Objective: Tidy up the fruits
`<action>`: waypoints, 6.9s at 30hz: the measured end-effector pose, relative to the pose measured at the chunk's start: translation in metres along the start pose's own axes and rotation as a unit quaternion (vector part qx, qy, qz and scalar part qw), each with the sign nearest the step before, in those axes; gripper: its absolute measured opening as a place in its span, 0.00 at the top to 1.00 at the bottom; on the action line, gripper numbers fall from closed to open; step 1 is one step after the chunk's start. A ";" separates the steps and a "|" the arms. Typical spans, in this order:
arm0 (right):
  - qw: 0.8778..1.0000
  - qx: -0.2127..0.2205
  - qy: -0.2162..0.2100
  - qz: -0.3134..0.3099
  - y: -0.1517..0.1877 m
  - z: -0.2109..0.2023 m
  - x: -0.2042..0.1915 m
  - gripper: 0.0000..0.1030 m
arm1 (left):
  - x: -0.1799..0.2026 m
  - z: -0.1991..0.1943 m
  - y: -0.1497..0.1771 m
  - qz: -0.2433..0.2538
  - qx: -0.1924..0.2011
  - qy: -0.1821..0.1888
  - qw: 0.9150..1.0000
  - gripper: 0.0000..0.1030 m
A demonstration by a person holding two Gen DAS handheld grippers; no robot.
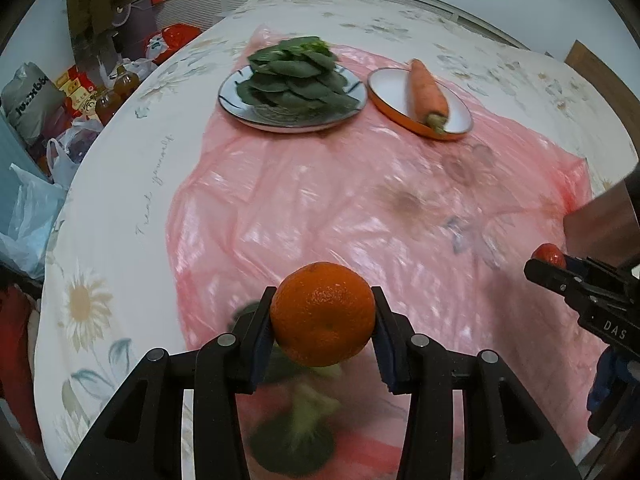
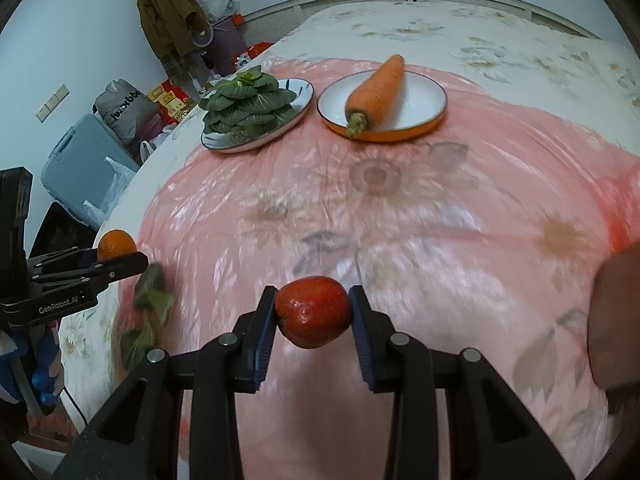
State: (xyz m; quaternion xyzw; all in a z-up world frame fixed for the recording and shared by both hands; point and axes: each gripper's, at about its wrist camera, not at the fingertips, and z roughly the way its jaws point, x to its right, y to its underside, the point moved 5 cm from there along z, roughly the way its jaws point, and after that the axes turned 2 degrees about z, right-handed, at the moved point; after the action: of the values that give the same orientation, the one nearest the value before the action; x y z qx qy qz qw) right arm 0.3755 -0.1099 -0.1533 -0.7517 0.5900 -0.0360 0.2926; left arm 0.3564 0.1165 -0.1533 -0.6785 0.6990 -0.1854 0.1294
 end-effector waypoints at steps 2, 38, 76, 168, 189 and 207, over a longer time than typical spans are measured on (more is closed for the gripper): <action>1.000 -0.002 0.002 0.005 0.009 -0.010 0.007 0.66 | 0.012 -0.003 0.005 -0.001 -0.003 0.002 1.000 0.63; 0.993 0.015 0.040 0.114 0.131 -0.144 0.136 0.66 | 0.265 -0.024 0.061 0.156 -0.047 0.040 0.986 0.63; 0.929 0.101 0.248 0.258 0.198 -0.296 0.444 0.66 | 0.619 0.006 0.103 0.386 -0.042 0.174 0.905 0.63; 0.942 0.086 0.269 0.184 0.198 -0.201 0.235 0.00 | 0.377 -0.007 0.099 0.270 0.029 0.119 0.955 0.45; 0.957 0.124 0.244 0.096 0.168 -0.149 0.163 0.00 | 0.270 -0.026 0.096 0.136 0.078 0.092 0.983 0.07; 0.954 0.206 0.212 0.050 0.187 -0.218 0.087 0.00 | 0.205 -0.151 0.149 0.069 0.203 -0.014 0.977 0.05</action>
State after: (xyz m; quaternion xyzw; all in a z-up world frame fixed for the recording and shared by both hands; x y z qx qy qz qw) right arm 0.1528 -0.2999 -0.0885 -0.6202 0.6548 -0.3002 0.3106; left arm 0.1476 -0.0741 -0.0682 -0.5906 0.6899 -0.3046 0.2871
